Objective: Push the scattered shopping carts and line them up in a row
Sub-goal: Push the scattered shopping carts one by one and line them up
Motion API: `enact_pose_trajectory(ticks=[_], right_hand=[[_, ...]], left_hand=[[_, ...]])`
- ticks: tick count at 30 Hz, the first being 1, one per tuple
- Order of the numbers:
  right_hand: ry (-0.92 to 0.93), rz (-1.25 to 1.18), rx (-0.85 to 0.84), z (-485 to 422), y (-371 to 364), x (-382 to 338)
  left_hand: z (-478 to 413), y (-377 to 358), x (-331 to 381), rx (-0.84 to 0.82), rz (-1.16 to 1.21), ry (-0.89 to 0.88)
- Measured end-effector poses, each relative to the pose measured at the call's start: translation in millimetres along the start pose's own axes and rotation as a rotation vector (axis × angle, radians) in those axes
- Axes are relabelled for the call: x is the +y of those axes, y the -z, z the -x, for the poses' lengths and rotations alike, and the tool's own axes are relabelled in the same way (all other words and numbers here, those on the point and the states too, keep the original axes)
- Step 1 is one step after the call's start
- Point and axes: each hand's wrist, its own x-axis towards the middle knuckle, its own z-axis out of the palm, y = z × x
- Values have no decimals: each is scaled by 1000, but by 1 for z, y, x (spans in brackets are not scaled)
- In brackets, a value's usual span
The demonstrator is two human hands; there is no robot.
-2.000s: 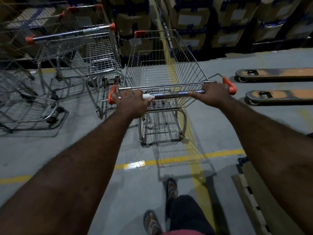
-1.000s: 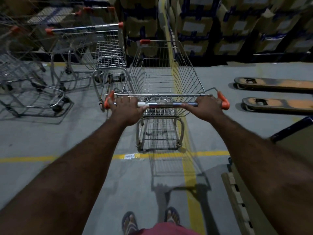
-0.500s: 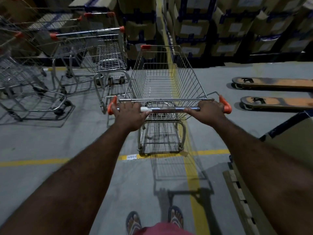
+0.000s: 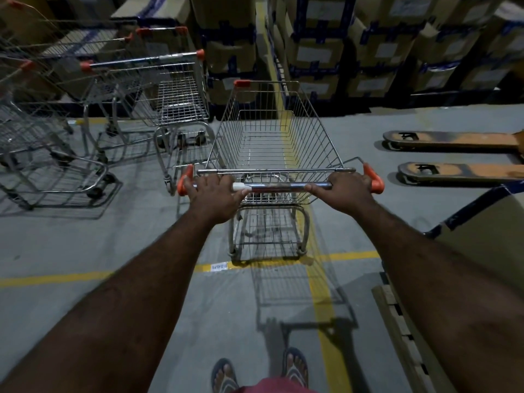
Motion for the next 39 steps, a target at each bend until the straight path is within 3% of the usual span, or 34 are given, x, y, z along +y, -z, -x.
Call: enact_pose_trajectory(ticks=[14, 18, 22, 28, 39], right_hand=[[-88, -46, -292, -2, 27, -32], [-108, -15, -463, -12, 46, -53], [-87, -33, -322, -33, 71, -110], [85, -65, -131, -61, 100, -219], [295, -115, -17, -148, 119, -352]], left_hand=[[-13, 12, -11, -60, 4, -118], [-17, 31, -12, -124, -17, -164], [-25, 61, -19, -26, 45, -216], [-32, 116, -74, 136, 7, -238], [-68, 173, -226, 207, 32, -10]])
